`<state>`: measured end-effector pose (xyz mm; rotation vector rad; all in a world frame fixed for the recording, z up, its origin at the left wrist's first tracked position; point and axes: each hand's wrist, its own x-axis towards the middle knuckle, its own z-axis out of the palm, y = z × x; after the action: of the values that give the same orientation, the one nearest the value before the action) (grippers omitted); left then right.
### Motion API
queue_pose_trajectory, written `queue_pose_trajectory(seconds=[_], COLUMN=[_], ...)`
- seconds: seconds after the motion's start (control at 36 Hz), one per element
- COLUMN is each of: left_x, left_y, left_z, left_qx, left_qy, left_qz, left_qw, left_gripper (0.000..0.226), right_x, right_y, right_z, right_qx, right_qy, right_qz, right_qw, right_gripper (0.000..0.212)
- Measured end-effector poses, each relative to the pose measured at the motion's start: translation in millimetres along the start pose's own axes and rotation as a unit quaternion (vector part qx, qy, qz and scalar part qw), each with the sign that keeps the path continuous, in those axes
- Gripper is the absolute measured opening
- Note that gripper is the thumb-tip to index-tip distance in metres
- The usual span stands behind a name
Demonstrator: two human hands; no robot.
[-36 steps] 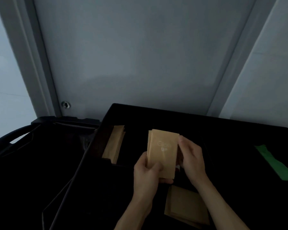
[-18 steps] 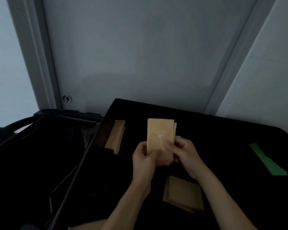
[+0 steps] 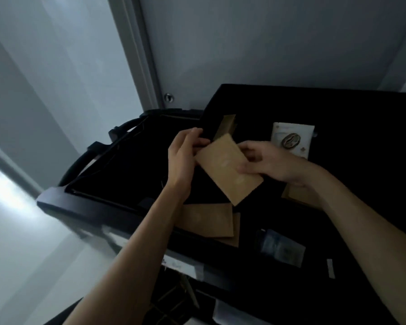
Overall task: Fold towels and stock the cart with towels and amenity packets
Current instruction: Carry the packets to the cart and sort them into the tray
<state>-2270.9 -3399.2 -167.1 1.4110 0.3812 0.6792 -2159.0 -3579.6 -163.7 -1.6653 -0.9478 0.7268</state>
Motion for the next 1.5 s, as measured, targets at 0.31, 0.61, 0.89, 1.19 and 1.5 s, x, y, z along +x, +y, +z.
queue_pose_trajectory(seconds=[0.31,0.61,0.89,1.19,1.5], left_x=[-61.1,-75.1,-72.5,-68.6,-81.8], left_y=[-0.6,-17.7,-19.9,-17.6,26.7], left_z=[-51.7,-51.2,-48.9,-46.0,-59.4], left_qx=[0.414,0.591,0.632,0.631,0.439], left_qy=[-0.091,-0.223,-0.254,-0.267,-0.137], left_qz=[0.188,0.106,0.070,0.034,0.087], left_qw=[0.886,0.768,0.729,0.727,0.884], left_gripper=[0.033,0.042,0.042,0.049,0.045], right_x=[7.7,0.7,-4.5,-9.8,0.5], right_y=[3.6,3.4,-4.7,-10.4,-44.5], right_z=[61.8,73.1,79.6,85.3,87.2], right_qx=[-0.297,-0.426,-0.479,-0.549,-0.415], right_qy=[-0.112,-0.109,-0.103,-0.132,0.066], right_qz=[-0.056,-0.039,-0.028,0.002,-0.099], right_qw=[0.947,0.897,0.871,0.825,0.902], right_gripper=[0.030,0.036,0.038,0.049,0.028])
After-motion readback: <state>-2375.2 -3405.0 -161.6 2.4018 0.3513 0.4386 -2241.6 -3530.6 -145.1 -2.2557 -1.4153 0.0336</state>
